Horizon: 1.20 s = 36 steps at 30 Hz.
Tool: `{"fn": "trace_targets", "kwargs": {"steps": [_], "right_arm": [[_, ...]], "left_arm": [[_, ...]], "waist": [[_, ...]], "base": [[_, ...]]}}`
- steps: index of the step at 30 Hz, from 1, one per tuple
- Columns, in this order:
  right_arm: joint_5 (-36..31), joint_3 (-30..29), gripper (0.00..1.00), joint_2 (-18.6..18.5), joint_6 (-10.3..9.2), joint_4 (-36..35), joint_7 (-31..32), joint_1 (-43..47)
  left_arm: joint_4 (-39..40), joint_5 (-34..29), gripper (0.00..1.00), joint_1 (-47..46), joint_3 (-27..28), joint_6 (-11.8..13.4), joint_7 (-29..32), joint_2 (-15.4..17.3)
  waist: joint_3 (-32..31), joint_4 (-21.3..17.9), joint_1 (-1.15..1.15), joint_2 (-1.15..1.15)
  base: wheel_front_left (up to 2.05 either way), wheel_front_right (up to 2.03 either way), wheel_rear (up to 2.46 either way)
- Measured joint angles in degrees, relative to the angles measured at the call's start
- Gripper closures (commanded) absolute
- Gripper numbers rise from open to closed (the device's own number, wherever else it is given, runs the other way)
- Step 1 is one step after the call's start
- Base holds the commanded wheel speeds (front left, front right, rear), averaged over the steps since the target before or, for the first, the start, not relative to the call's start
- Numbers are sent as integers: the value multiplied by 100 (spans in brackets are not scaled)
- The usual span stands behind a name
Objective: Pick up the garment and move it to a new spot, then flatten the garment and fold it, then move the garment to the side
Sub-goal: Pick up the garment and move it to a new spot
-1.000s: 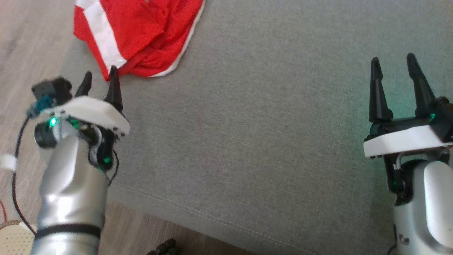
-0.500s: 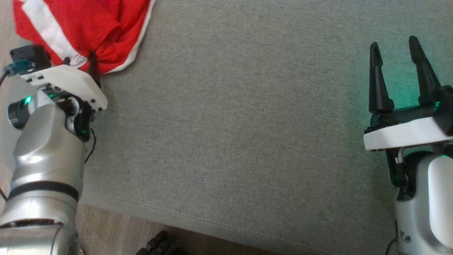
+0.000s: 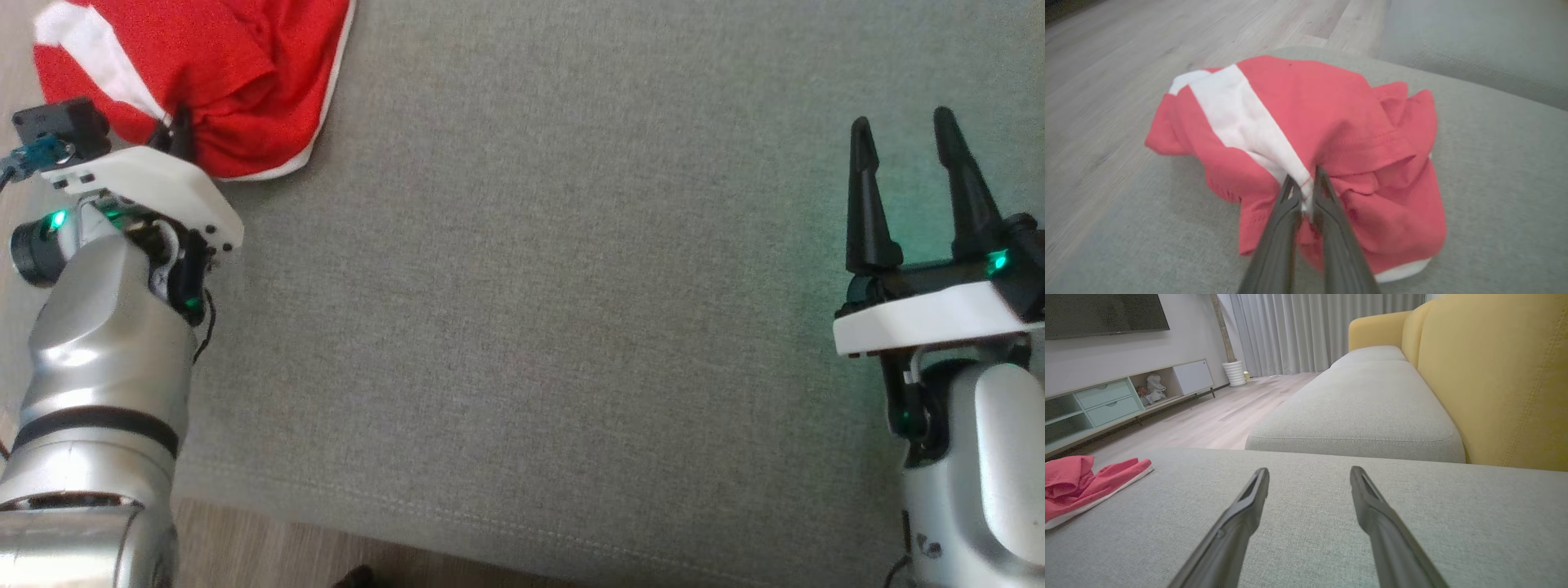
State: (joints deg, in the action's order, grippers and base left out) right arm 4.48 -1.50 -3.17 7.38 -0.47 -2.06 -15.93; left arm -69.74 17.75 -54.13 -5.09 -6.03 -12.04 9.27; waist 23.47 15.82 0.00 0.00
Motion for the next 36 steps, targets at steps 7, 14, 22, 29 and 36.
{"fn": "trace_targets", "kwargs": {"steps": [7, 14, 22, 29, 36], "right_arm": [[272, 113, 0, 1, 0, 521, -319, 13], [461, 200, 0, 2, 0, 884, -546, 24], [572, 328, 0, 2, 0, 1079, -695, 24], [744, 497, 0, 4, 0, 1191, -790, 19], [843, 587, 0, 3, 0, 1276, -891, 11]], "left_arm": [[525, -37, 100, 173, -360, -105, -155, -89], [1289, -52, 100, 528, -734, -110, -144, -366], [2406, 48, 100, 1072, -1298, 67, 297, -767], [3627, 1069, 100, 1663, -2697, 965, 636, -747], [4188, 1657, 41, 1862, -4177, 1872, 694, -745]], "waist": [[-541, -82, 0, 0], [-1012, -304, 0, 0], [-1316, -779, 0, 0], [-1414, -1269, 0, 0], [-1375, -1635, 0, 0]], "base": [[0, 0, 0], [0, 0, 0], [0, 0, 0], [0, 0, 0], [0, 0, 0]]}}
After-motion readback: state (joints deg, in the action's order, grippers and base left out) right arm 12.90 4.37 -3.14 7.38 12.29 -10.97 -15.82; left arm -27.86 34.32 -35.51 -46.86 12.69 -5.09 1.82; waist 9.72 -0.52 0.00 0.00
